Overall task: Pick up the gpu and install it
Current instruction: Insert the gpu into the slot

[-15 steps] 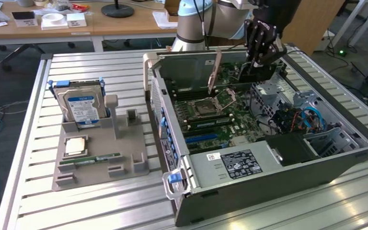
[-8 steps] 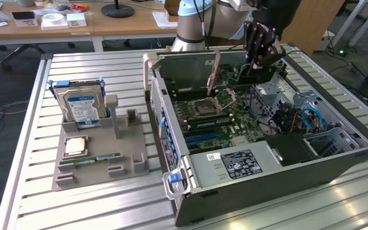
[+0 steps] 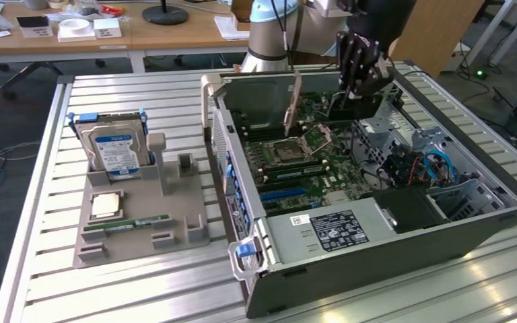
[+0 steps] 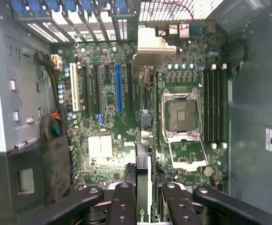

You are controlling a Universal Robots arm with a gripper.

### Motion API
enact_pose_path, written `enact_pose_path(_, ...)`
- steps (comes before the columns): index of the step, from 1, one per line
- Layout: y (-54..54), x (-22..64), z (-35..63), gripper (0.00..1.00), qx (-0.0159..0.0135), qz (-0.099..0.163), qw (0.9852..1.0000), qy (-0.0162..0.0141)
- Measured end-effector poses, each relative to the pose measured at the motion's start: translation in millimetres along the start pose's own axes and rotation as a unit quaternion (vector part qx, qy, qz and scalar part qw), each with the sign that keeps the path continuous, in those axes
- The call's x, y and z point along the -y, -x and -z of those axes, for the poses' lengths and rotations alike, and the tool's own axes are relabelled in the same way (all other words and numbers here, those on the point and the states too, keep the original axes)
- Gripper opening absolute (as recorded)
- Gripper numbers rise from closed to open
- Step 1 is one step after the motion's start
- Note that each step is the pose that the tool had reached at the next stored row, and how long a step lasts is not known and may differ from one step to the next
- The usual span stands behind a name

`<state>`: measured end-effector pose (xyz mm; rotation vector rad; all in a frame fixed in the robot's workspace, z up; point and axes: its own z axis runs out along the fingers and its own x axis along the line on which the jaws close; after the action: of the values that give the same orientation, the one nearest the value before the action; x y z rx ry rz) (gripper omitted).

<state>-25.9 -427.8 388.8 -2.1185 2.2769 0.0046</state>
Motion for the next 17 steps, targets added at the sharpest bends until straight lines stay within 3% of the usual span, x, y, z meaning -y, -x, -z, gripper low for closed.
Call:
enact_pose_path(10,-11.8,-3.7,-5.7,0.26,0.0001,0.000,1.0000,0.0000)
enact_pose_path(17,-12.3,-3.7,-6.4,0.26,-0.0008,0.000,1.0000,-0.0001)
